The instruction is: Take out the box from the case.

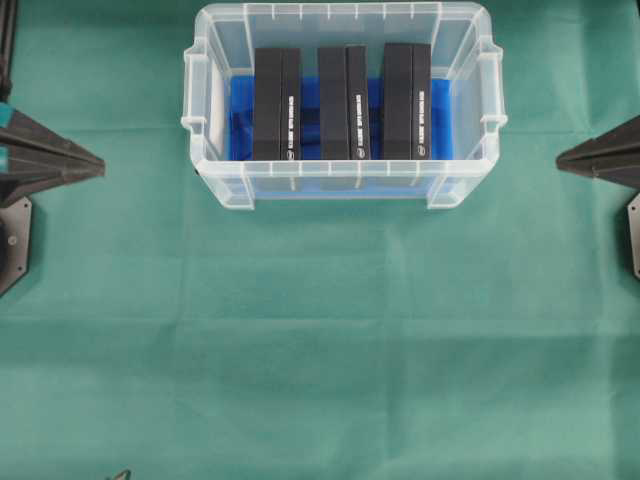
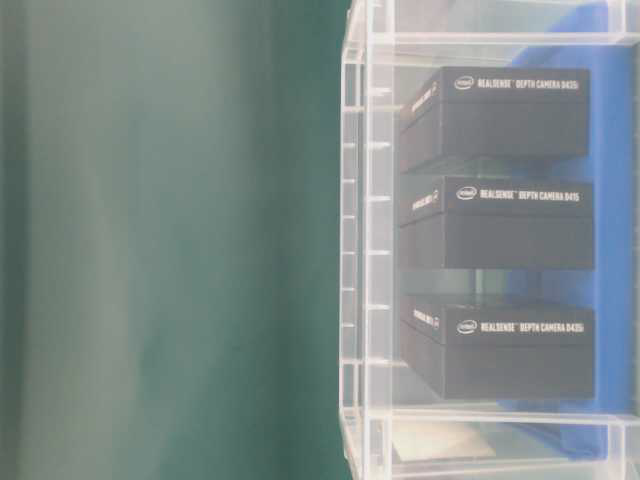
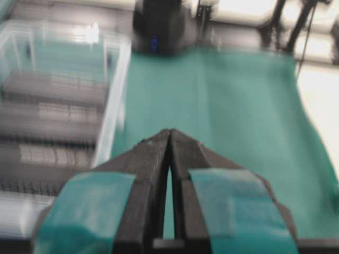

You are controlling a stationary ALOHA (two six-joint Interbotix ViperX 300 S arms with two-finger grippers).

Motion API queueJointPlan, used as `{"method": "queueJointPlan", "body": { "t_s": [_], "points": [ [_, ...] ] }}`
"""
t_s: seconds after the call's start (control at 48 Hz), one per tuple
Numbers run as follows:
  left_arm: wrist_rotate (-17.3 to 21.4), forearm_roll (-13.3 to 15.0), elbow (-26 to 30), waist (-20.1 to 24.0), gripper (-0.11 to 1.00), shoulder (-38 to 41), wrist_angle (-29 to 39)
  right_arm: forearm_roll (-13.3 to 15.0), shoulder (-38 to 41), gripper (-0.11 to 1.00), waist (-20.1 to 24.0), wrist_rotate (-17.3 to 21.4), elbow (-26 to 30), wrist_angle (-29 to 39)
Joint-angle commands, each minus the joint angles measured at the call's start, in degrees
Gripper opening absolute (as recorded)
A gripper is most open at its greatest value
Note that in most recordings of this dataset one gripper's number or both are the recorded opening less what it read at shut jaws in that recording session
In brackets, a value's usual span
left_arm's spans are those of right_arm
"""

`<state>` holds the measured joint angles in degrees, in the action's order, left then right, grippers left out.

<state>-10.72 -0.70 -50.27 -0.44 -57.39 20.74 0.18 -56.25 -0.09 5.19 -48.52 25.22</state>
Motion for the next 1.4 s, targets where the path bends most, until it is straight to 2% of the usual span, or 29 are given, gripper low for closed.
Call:
{"method": "queueJointPlan", "body": {
  "t_s": [0.0,0.188,0.396,0.563,0.709,0.813,0.938,1.063,1.084,1.167,1.272,1.376],
  "points": [
    [-2.29,-0.18,2.90,-0.18,0.01,1.41,8.61,0.00,1.76,0.00,0.09,2.20,3.52,9.58],
    [-6.68,-0.18,6.50,-0.18,0.01,3.96,27.16,0.09,6.06,0.00,0.09,6.94,8.00,28.65],
    [-10.81,-0.09,10.46,-0.26,0.01,6.59,42.71,0.18,10.37,0.00,0.09,10.72,11.51,44.03],
    [-12.04,-0.09,12.39,-0.26,0.01,7.73,47.90,0.09,12.57,0.00,0.09,11.07,12.83,50.45],
    [-13.80,-0.09,13.45,-0.26,0.01,7.91,50.10,0.09,13.36,0.00,0.09,11.69,13.89,50.89],
    [-15.82,-0.09,13.97,-0.26,0.01,8.00,50.45,0.18,13.97,0.00,0.09,14.50,14.59,51.06],
    [-24.96,-0.09,14.77,0.09,0.01,8.00,50.54,0.18,15.38,0.00,0.09,23.82,16.08,52.47],
    [-39.55,-0.62,14.94,0.53,0.01,8.00,50.80,1.41,17.23,0.00,0.09,37.44,16.87,53.96],
    [-42.89,-0.70,14.94,0.53,0.01,8.09,51.33,1.67,17.75,0.00,0.09,40.78,16.96,54.49],
    [-50.71,-0.79,15.03,0.44,0.01,8.09,53.70,2.46,19.07,0.00,0.00,48.34,17.23,56.69],
    [-56.95,-0.79,15.12,0.00,0.01,8.09,56.87,3.08,20.39,0.00,0.00,55.99,17.49,59.15],
    [-60.21,-0.97,15.56,-0.18,0.01,8.09,59.33,4.48,21.36,0.00,0.00,63.28,18.28,60.56]
  ]
}}
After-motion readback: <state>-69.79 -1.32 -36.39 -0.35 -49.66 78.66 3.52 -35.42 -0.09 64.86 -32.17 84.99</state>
